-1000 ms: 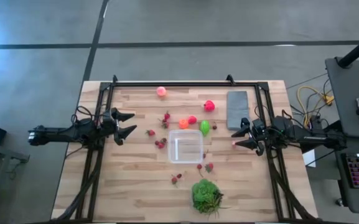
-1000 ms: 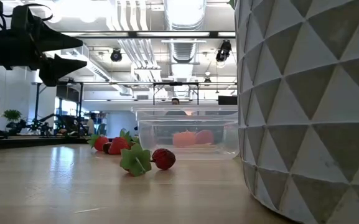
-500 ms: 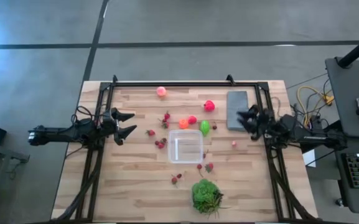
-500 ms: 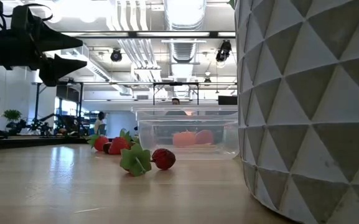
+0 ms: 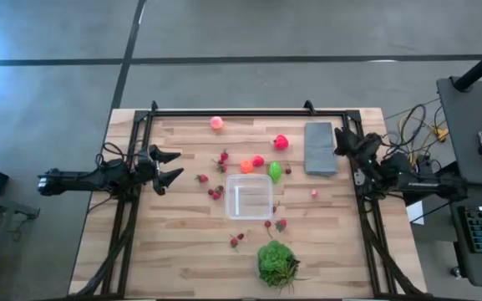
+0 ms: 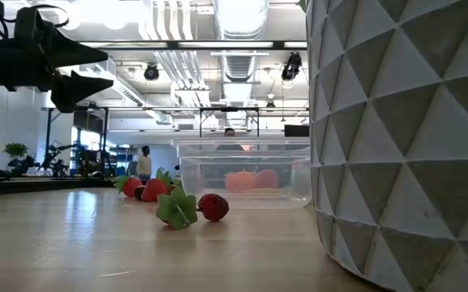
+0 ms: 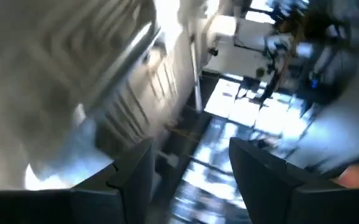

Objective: Pick and placing Produce into tupperware
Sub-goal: Put the pink peach into the transparent container

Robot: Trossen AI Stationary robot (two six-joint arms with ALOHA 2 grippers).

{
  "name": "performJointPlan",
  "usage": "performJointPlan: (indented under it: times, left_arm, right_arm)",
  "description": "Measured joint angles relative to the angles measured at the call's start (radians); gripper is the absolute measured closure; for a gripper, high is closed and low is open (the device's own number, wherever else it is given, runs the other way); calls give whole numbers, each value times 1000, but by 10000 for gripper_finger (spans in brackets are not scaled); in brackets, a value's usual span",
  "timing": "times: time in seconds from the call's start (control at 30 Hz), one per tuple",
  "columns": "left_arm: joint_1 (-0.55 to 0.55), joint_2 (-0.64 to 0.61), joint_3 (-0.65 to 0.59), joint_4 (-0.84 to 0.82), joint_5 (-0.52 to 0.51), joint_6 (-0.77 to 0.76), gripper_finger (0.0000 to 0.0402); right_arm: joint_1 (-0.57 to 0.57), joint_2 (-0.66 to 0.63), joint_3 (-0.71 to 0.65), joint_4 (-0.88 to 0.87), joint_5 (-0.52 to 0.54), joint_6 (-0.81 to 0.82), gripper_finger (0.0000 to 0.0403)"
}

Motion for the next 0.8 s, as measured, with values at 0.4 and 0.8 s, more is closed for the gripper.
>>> performJointPlan:
  times: [0.4, 0.8]
  left_arm:
    - [0, 1, 0, 0, 0, 0, 89]
    - [0, -2, 7, 33, 2, -56, 89]
  right_arm:
    - [7, 270, 402, -128, 317, -23, 204]
    - [9, 530, 810, -204, 52, -404, 204]
